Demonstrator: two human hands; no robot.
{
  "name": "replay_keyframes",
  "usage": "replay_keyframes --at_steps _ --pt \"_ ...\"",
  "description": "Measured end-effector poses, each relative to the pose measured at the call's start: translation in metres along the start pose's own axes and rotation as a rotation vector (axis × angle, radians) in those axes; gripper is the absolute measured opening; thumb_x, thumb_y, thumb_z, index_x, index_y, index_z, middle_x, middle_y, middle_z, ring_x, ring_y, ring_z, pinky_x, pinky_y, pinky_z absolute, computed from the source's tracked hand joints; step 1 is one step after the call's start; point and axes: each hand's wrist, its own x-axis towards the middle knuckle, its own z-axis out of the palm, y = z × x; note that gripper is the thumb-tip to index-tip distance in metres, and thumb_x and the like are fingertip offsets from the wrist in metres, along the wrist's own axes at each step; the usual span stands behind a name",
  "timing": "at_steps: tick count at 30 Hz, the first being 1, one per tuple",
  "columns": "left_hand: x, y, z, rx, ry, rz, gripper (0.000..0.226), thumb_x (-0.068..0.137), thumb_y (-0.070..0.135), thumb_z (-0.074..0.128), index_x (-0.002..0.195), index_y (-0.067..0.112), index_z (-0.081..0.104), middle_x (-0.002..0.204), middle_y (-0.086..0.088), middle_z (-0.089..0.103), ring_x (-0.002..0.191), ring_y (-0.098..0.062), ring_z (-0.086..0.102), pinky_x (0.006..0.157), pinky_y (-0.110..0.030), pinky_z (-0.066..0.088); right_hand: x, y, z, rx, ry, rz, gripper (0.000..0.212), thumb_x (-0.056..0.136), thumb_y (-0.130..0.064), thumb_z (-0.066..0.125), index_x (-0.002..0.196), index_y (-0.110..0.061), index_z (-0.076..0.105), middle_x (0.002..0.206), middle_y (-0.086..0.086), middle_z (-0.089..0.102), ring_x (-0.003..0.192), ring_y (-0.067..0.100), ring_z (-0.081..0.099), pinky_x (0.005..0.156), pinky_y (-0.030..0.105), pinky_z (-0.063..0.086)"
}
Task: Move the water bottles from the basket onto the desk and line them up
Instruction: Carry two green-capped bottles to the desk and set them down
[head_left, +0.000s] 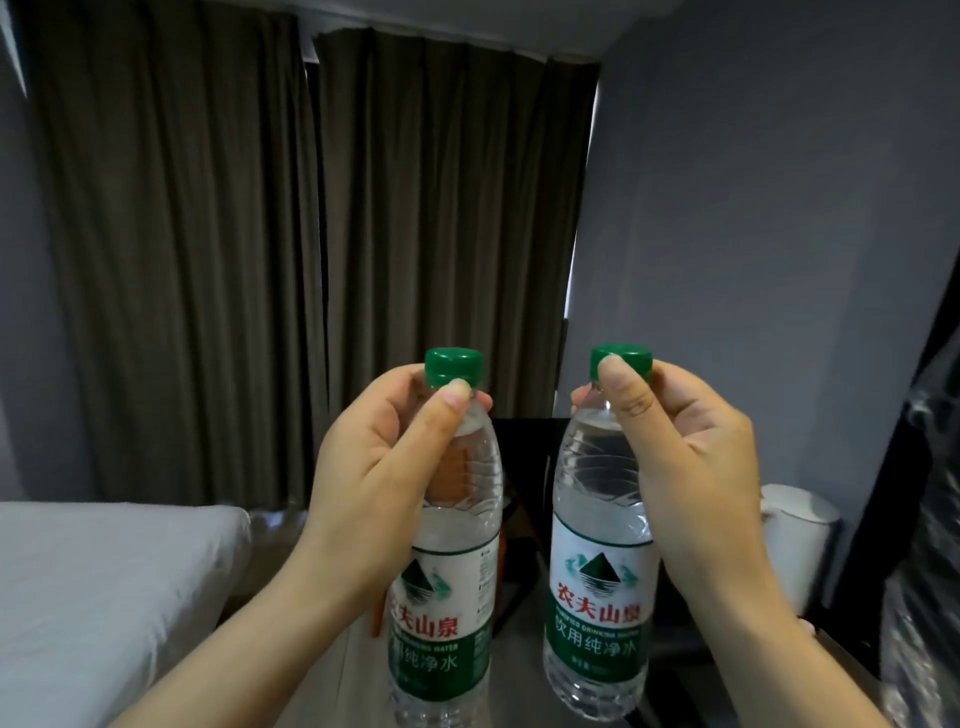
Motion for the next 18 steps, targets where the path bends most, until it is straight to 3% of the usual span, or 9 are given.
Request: replay_keyframes --at_steps 8,14,18 --pt "0.106 -0.106 -0.027 -0.030 0.012 -0.021 0.027 0.086 0.036 0.055 0.096 0.016 0.069 0.088 -0.005 0.073 0.079 -0.019 0.070 0.067 -0.030 0.057 0.082 0.111 0.057 -0.019 0.011 0.039 0.027 0.083 -0.041 0.063 0.085 -0.016 0.072 0.080 0.002 0.074 0.072 0.012 0.070 0.061 0.016 0.052" --pt "0.209 -0.204 -0.063 -0.069 -0.090 -0.021 0.029 0.083 0.037 0.054 0.096 0.015 0.069 0.089 -0.003 0.074 0.079 -0.015 0.071 0.065 -0.020 0.056 0.148 0.206 0.122 -0.107 0.110 0.052 0.029 0.083 -0.042 0.063 0.084 -0.015 0.072 0.076 0.001 0.073 0.067 0.008 0.069 0.057 0.014 0.050" --pt "0.242 -0.236 -0.068 -0.100 -0.112 -0.032 0.028 0.083 0.037 0.056 0.095 0.016 0.069 0.088 -0.002 0.074 0.079 -0.014 0.071 0.066 -0.021 0.056 0.167 0.232 0.136 -0.085 0.146 0.086 0.029 0.082 -0.041 0.062 0.087 -0.015 0.071 0.077 0.002 0.074 0.069 0.011 0.070 0.059 0.017 0.052"
